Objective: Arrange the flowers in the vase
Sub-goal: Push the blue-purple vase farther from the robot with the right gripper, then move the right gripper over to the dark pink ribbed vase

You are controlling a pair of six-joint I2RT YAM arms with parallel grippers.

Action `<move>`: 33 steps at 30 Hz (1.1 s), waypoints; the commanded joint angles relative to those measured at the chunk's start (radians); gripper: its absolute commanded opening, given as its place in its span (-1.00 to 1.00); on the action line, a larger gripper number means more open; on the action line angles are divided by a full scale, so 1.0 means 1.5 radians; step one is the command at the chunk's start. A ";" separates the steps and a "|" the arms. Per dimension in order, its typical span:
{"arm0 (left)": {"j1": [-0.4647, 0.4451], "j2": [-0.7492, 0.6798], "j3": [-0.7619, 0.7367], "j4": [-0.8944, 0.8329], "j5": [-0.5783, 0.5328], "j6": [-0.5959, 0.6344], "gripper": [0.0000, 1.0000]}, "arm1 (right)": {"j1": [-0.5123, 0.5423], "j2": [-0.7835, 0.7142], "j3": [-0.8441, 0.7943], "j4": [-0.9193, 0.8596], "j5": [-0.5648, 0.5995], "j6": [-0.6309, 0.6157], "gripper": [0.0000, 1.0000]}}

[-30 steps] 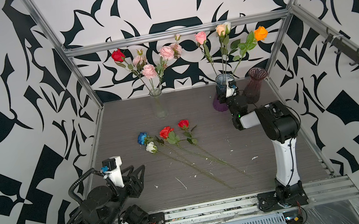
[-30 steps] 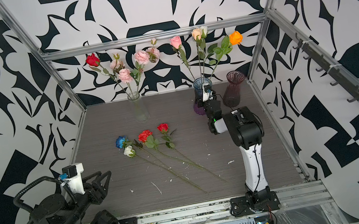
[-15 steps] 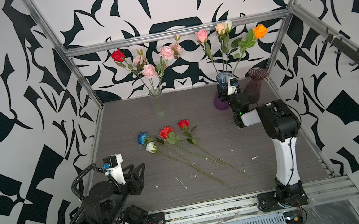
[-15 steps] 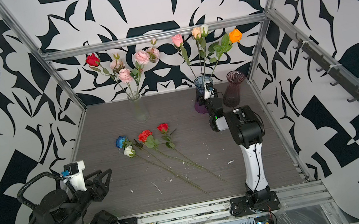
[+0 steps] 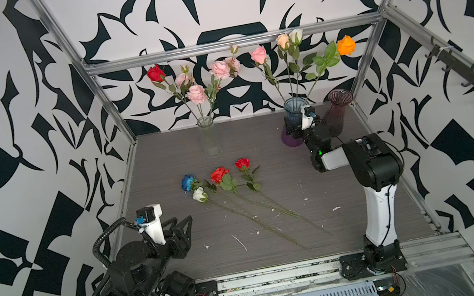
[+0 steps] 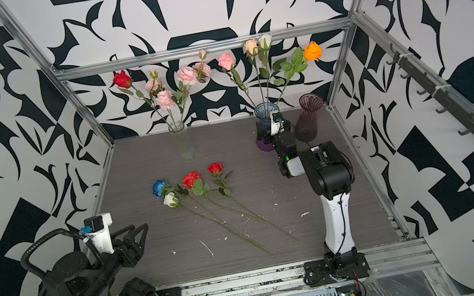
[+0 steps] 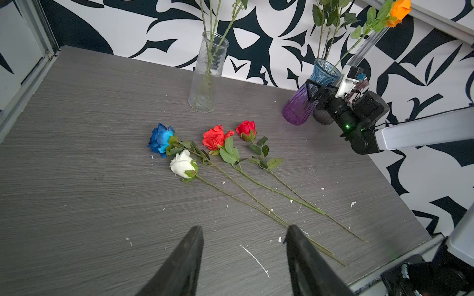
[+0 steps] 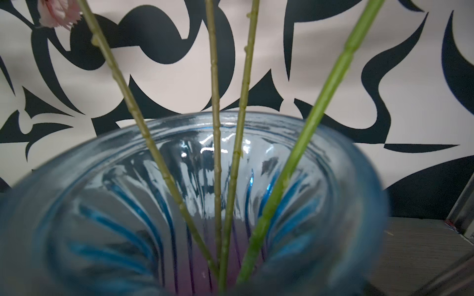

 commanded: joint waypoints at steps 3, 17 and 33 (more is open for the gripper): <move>0.003 -0.022 -0.010 0.002 0.004 0.005 0.13 | -0.001 -0.086 -0.034 0.012 -0.003 0.003 0.98; 0.002 -0.053 -0.012 0.002 0.007 0.002 0.13 | -0.006 -0.299 -0.146 -0.050 -0.038 -0.016 0.98; 0.002 -0.068 -0.012 0.004 0.007 0.001 0.13 | -0.136 -0.293 0.486 -1.127 0.057 0.276 0.94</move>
